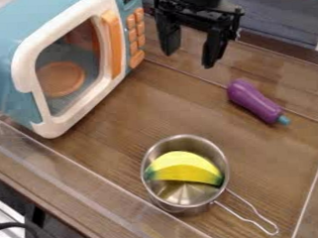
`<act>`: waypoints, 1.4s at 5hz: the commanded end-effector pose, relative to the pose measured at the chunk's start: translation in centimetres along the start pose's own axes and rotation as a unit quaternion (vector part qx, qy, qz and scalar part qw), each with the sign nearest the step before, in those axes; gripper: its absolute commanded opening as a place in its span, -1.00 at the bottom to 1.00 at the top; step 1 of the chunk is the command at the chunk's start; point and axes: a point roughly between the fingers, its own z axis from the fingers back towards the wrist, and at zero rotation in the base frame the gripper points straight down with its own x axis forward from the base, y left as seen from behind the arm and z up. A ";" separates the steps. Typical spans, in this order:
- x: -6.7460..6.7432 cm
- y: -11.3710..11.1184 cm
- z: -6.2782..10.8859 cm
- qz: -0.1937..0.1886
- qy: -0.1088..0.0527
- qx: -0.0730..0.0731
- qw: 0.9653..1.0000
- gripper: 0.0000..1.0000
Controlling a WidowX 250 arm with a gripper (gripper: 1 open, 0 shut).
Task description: Put the eggplant in the silver pot
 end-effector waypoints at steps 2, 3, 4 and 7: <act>0.9 -1.5 -0.7 -0.155 -0.004 0.005 0.988 1.00; 1.3 -2.0 -1.1 -0.217 -0.003 0.007 0.976 1.00; 1.7 -2.7 -1.5 -0.276 -0.003 0.010 0.961 1.00; 3.8 -5.4 -3.0 -0.417 -0.025 0.035 0.908 1.00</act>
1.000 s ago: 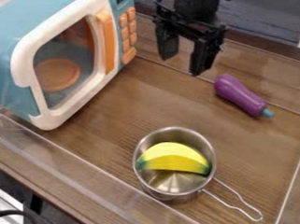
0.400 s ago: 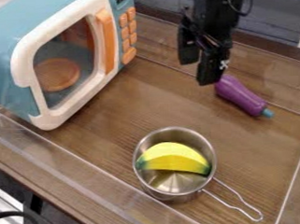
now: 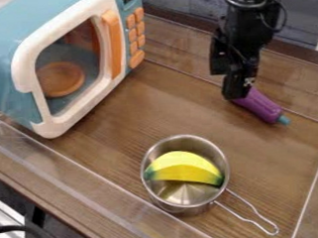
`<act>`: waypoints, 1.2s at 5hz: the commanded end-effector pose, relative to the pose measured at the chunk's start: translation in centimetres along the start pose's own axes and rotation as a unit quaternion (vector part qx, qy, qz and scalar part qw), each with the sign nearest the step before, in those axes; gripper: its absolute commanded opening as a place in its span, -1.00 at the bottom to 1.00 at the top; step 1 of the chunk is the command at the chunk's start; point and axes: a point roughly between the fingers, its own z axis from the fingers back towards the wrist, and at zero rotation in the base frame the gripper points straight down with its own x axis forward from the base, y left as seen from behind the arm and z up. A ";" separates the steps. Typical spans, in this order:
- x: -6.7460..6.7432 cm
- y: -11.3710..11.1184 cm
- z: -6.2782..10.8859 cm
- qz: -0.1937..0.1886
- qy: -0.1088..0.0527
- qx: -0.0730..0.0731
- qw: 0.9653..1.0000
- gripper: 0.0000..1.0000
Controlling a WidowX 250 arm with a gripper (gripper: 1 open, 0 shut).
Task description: Put the eggplant in the silver pot
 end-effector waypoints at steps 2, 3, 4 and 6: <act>2.1 0.1 0.8 -0.046 -0.033 0.039 0.998 1.00; 2.5 -0.2 0.2 -0.058 -0.039 0.041 0.997 1.00; 2.7 -0.5 -0.4 -0.061 -0.044 0.041 0.996 1.00; 3.1 -0.5 -1.5 -0.062 -0.055 0.041 0.996 1.00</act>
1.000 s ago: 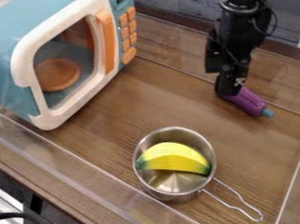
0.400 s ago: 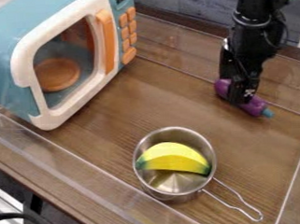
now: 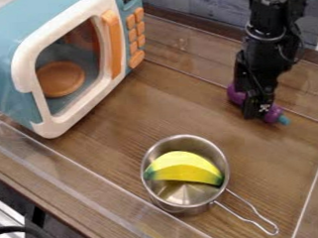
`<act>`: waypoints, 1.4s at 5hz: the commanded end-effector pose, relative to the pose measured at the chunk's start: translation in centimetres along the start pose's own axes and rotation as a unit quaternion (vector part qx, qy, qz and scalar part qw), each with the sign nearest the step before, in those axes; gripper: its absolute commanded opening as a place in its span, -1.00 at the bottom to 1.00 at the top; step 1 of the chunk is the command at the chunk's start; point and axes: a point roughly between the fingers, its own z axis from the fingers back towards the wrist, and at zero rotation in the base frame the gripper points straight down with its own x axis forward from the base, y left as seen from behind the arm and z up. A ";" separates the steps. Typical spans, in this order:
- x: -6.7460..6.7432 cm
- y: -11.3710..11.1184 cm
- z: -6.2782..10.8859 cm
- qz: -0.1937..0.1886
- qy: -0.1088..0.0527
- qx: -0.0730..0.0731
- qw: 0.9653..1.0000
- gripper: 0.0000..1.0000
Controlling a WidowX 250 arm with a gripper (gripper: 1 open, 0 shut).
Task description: Put the eggplant in the silver pot
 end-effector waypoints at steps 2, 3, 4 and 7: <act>0.4 -0.2 0.9 -0.007 -0.019 0.012 1.000 -1.00; 0.1 -0.5 1.2 -0.010 -0.017 0.007 1.000 -1.00; -0.1 -0.8 1.6 -0.013 -0.015 0.004 1.000 -1.00; -0.5 -1.3 2.6 -0.016 -0.015 0.002 1.000 -1.00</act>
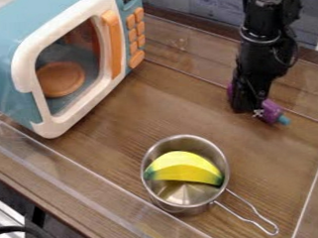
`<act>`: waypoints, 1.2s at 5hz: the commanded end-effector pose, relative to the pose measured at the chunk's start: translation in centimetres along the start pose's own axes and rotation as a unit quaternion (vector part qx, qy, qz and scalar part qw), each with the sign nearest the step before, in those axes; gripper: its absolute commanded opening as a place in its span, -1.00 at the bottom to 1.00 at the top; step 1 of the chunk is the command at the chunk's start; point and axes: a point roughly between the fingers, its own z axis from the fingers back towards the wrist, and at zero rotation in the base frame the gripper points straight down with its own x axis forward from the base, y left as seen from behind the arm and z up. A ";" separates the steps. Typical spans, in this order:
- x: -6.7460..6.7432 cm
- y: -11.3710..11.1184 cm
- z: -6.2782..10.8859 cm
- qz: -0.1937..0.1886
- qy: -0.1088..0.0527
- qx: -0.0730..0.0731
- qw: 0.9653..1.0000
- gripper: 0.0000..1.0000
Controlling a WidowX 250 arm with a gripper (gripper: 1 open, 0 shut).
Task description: Put the eggplant in the silver pot
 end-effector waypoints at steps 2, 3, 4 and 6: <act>-0.1 0.1 2.6 0.011 -0.023 0.020 0.999 -1.00; -0.2 0.2 2.6 0.017 -0.024 0.020 0.999 -1.00; -0.4 0.4 2.6 0.022 -0.025 0.019 0.999 -1.00; -0.8 0.7 2.7 0.032 -0.026 0.017 0.999 -1.00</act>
